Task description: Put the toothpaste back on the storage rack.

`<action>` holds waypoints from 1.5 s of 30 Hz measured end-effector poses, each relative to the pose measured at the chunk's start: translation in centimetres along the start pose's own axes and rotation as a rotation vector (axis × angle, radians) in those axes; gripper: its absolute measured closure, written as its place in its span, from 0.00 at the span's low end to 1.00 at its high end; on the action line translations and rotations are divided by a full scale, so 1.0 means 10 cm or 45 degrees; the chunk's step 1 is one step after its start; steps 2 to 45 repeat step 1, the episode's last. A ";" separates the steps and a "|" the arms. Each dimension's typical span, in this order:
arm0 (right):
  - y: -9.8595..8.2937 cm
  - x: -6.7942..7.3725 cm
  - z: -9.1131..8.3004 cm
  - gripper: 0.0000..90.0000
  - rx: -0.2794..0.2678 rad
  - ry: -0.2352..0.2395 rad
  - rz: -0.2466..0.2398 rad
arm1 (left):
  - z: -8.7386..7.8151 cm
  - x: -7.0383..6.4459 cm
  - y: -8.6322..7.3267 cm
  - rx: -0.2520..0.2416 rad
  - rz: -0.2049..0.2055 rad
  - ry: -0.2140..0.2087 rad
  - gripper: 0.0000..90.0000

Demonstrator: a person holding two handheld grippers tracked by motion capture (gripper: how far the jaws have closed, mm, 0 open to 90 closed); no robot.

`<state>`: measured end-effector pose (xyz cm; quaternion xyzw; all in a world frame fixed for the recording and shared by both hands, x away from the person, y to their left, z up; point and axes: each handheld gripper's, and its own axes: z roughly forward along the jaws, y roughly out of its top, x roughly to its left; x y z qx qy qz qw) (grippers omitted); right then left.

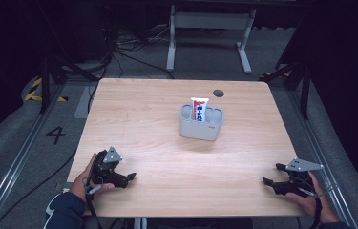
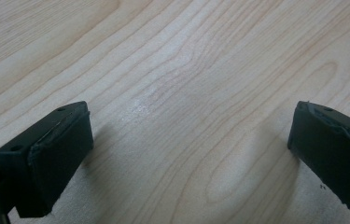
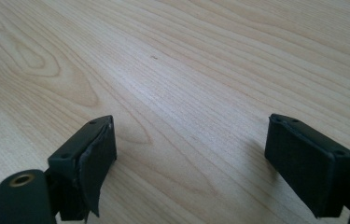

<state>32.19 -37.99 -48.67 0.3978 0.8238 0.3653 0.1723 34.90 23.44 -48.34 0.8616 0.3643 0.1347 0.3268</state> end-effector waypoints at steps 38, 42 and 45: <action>0.00 0.00 0.00 0.18 0.001 0.001 -0.001 | 0.00 0.00 0.00 -0.004 -0.010 0.003 0.01; 0.00 0.00 0.00 0.18 0.001 0.001 -0.001 | 0.00 0.00 0.00 -0.004 -0.010 0.003 0.01; 0.00 0.00 0.00 0.18 0.001 0.001 -0.001 | 0.00 0.00 0.00 -0.004 -0.010 0.003 0.01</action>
